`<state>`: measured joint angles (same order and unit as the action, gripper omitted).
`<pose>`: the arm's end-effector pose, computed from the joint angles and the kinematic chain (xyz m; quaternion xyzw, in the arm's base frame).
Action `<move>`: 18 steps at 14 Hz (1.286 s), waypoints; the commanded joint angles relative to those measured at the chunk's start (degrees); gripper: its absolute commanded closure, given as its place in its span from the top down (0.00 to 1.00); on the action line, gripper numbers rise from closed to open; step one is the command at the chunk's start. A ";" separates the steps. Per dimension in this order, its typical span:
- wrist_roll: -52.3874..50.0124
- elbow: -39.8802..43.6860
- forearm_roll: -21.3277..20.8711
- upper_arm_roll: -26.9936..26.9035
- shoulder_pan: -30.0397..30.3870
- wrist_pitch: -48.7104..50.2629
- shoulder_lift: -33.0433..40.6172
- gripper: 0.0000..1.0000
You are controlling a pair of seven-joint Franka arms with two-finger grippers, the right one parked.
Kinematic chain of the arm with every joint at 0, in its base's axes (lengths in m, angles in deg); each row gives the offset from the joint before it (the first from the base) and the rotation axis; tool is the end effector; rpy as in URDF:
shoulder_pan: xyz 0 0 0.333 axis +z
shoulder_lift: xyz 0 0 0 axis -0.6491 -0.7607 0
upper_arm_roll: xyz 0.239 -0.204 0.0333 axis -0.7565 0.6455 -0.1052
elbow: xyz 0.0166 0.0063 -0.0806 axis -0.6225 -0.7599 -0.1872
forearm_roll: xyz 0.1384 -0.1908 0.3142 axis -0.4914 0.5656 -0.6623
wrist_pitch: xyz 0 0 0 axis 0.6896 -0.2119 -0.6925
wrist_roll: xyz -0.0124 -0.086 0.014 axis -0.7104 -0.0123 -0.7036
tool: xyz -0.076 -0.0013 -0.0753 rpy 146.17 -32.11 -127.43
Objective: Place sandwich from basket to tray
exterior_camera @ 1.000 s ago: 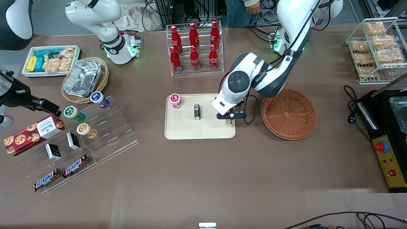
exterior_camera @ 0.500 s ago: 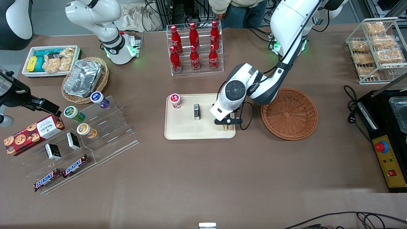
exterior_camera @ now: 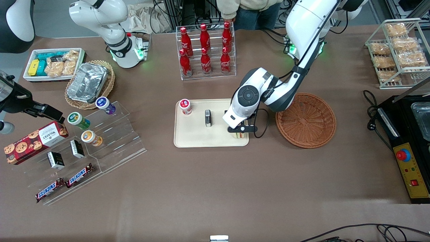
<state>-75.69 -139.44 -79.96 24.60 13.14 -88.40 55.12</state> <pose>0.4878 -0.4132 0.2650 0.9955 0.0143 -0.0921 0.0164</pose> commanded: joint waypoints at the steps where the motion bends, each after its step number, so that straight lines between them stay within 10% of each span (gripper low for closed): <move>1: -0.85 -0.69 -0.93 -0.22 2.36 3.17 4.56 0.99; 13: 20.84 -0.08 -1.28 -0.30 22.58 25.07 26.63 0.98; 18: 26.12 0.71 -9.72 -0.22 27.93 29.82 30.94 0.99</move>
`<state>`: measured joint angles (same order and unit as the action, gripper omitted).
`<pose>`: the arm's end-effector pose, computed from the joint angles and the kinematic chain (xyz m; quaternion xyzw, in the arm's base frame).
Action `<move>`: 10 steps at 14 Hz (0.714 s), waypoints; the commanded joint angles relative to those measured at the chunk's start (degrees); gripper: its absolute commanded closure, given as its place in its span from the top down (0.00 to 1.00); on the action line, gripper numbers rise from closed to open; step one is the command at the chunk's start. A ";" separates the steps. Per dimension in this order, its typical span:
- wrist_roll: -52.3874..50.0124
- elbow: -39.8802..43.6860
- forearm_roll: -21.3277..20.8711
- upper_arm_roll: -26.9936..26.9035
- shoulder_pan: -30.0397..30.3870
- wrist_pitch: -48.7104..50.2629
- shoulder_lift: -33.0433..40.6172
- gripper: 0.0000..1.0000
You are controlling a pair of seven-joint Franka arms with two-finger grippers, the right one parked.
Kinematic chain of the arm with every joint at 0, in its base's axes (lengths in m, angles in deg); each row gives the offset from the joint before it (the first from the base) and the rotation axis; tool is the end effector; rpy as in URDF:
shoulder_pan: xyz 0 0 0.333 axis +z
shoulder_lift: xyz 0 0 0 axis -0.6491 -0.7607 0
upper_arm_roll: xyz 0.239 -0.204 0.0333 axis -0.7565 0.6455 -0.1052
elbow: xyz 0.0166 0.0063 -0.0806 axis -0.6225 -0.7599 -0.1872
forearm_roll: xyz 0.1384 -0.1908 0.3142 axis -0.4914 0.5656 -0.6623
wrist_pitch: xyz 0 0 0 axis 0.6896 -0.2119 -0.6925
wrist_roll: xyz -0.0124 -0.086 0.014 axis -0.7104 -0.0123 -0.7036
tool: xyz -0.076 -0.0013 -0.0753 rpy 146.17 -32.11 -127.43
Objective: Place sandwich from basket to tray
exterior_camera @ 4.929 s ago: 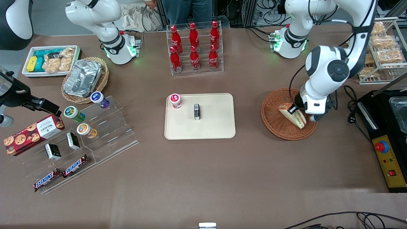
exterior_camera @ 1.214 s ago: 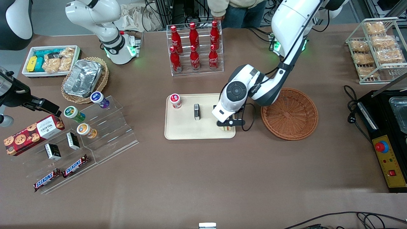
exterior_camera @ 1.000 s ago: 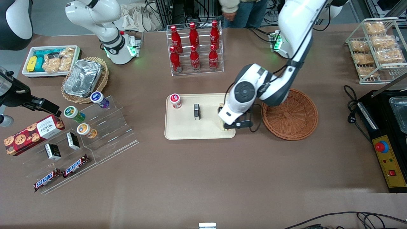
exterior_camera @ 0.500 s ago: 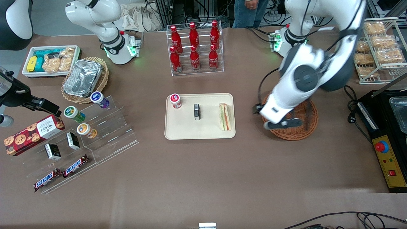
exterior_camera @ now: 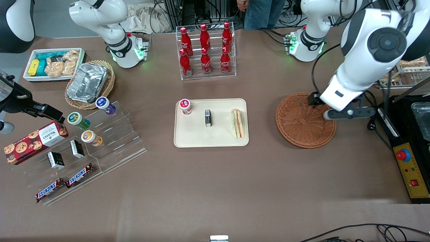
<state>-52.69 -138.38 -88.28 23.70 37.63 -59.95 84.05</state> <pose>0.5335 -0.1390 0.5346 -0.9972 -0.0045 0.0350 0.0666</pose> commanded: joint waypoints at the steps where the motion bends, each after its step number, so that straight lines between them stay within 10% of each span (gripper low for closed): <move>1: 4.88 0.78 -1.23 0.68 5.38 3.38 2.19 0.99; 10: 6.22 2.55 -0.70 0.77 9.18 6.12 2.46 0.99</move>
